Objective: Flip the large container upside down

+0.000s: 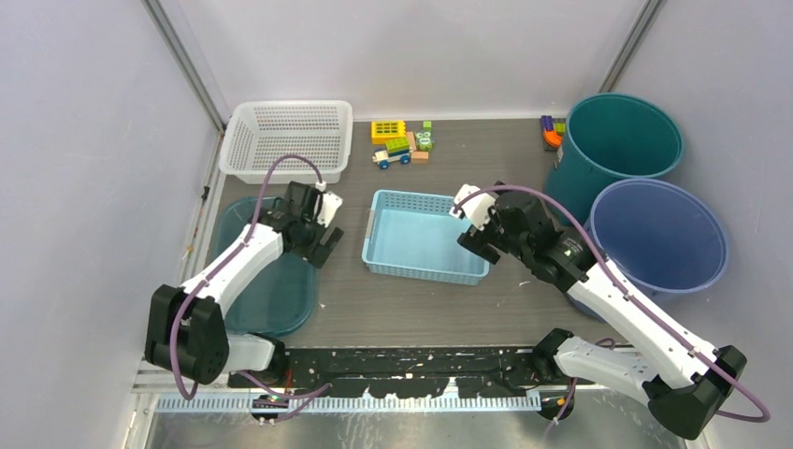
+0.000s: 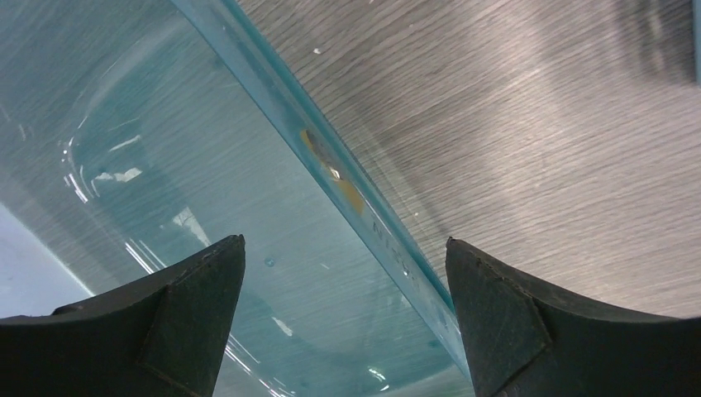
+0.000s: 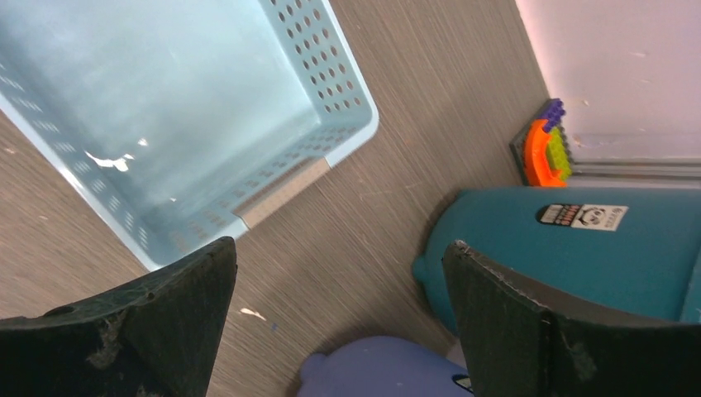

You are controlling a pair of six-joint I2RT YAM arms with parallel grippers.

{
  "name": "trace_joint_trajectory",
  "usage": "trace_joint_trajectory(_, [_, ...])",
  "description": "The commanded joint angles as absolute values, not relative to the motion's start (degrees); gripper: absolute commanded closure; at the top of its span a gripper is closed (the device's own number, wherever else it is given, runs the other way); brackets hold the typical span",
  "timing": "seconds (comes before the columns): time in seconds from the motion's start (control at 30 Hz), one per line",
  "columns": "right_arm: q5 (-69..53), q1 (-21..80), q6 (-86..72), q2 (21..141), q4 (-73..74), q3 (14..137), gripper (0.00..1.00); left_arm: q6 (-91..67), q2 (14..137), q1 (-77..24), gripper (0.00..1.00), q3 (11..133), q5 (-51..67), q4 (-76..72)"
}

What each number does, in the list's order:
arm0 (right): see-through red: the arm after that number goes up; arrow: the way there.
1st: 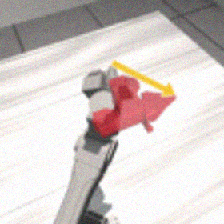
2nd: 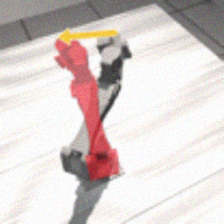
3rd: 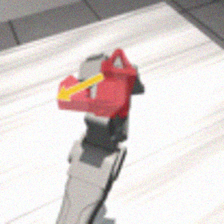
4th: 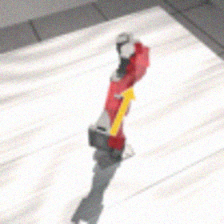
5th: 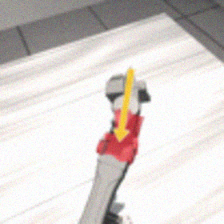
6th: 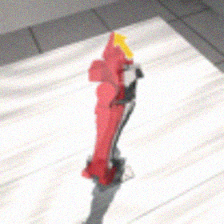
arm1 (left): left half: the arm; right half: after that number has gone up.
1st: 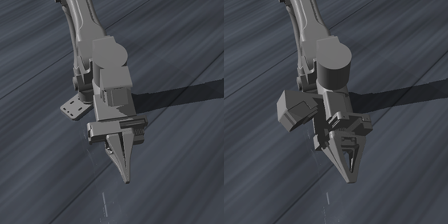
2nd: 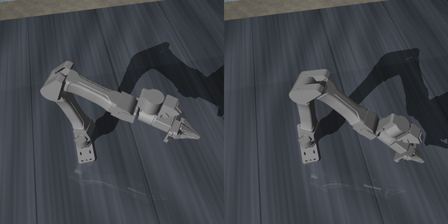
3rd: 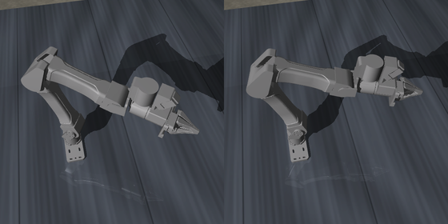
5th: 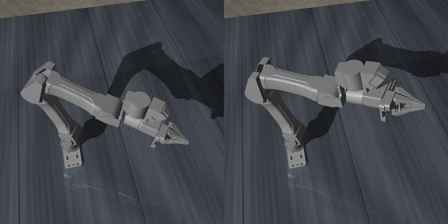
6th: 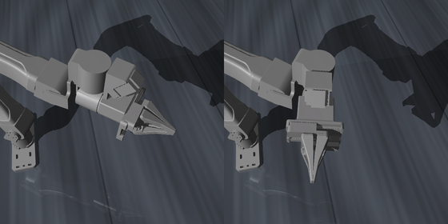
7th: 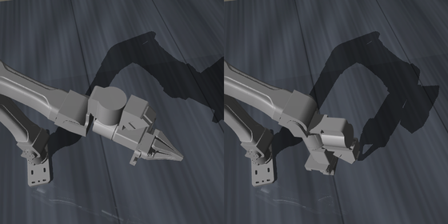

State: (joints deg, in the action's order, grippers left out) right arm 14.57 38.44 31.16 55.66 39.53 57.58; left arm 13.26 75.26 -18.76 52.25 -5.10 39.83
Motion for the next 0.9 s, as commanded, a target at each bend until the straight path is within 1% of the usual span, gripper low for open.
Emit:
trace_joint_trajectory(0.0, [21.5,38.2,38.0,53.1,39.1,54.7,0.02,13.1,73.6,-18.9,0.08,51.6,-11.3,37.4])
trace_joint_trajectory(0.13, [23.8,38.1,42.6,50.9,40.8,51.2,0.01,14.4,71.5,-18.9,0.08,50.1,-13.3,37.0])
trace_joint_trajectory(0.37, [22.9,37.6,43.1,50.1,43.5,49.4,0.01,14.8,69.4,-18.9,0.07,49.7,-12.6,37.5])
trace_joint_trajectory(0.5, [23.6,37.1,45.3,50.8,40.9,47.3,0.01,15.2,67.2,-18.9,0.05,53.1,-6.8,40.3])
trace_joint_trajectory(0.63, [24.7,36.1,51.9,50.9,35.4,42.2,0.01,15.5,63.4,-18.9,0.01,57.3,2.1,42.6])
trace_joint_trajectory(0.73, [23.2,34.6,57.2,51.1,32.4,38.4,0.0,15.2,61.5,-19.0,0.0,59.5,7.8,43.3])
trace_joint_trajectory(0.87, [19.4,32.5,60.4,52.1,30.0,37.2,0.0,16.4,60.0,-19.1,0.0,59.9,12.3,44.8])
